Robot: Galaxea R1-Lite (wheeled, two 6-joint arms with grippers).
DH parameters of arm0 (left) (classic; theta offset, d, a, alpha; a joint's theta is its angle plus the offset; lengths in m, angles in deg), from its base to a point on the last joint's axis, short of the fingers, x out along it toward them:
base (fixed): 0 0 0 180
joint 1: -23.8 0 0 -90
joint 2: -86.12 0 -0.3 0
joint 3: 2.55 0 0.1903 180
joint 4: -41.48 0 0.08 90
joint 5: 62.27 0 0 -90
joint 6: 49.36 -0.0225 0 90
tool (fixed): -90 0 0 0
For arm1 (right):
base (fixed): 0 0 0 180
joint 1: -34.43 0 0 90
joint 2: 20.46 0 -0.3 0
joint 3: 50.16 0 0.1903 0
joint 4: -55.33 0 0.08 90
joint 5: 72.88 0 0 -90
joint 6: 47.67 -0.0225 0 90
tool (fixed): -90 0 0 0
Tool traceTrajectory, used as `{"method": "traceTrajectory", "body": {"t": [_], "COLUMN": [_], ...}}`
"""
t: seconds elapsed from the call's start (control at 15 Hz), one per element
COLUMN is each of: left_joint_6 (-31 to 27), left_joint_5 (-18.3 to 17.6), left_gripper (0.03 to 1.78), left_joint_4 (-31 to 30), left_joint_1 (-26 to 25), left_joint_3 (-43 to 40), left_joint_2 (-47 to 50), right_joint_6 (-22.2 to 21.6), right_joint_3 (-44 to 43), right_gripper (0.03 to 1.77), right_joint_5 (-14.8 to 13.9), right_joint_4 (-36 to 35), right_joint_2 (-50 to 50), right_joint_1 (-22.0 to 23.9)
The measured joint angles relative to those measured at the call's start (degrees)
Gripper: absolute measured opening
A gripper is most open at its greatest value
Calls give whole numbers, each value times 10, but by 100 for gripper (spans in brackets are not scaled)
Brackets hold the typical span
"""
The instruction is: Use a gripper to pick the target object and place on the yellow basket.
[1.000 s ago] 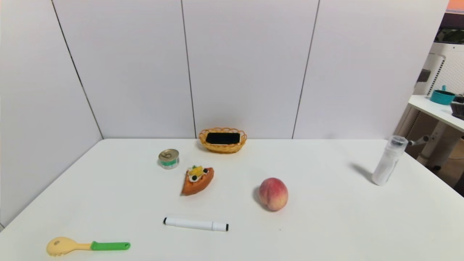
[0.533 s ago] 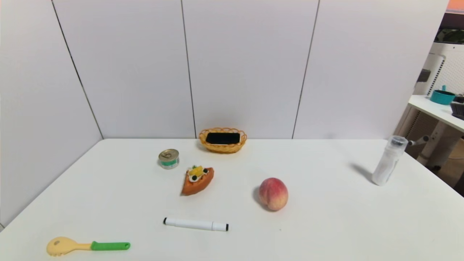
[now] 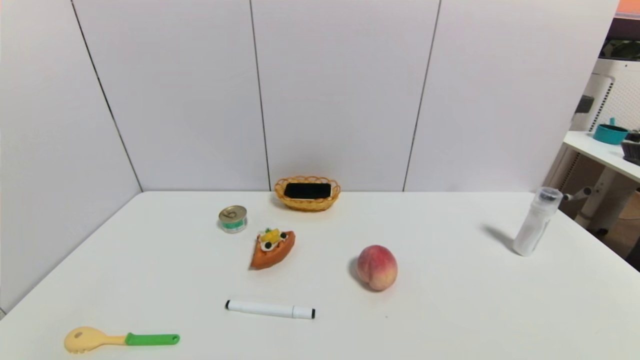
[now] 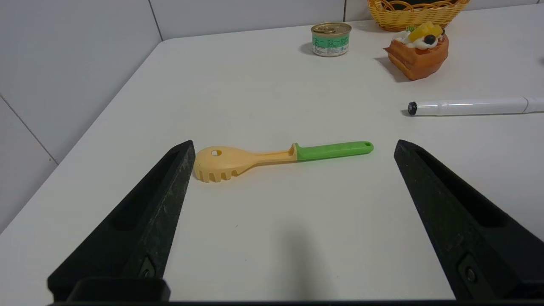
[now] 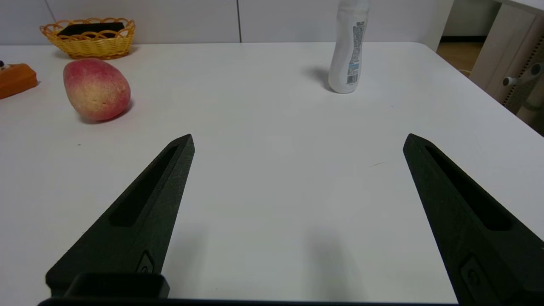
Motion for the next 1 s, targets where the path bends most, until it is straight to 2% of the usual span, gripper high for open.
{"method": "traceTrajectory", "body": {"t": [1.0], "left_joint_6": [0], "left_joint_5": [0], "left_gripper": [169], "left_joint_4": [0], "left_joint_1": [0], "left_joint_3": [0], "left_joint_2": [0], "right_joint_6": [0], "right_joint_3": [0], "right_gripper": [170], "right_joint_5": [0], "right_joint_4": [0], "right_joint_2": [0], "right_joint_1": [0]}}
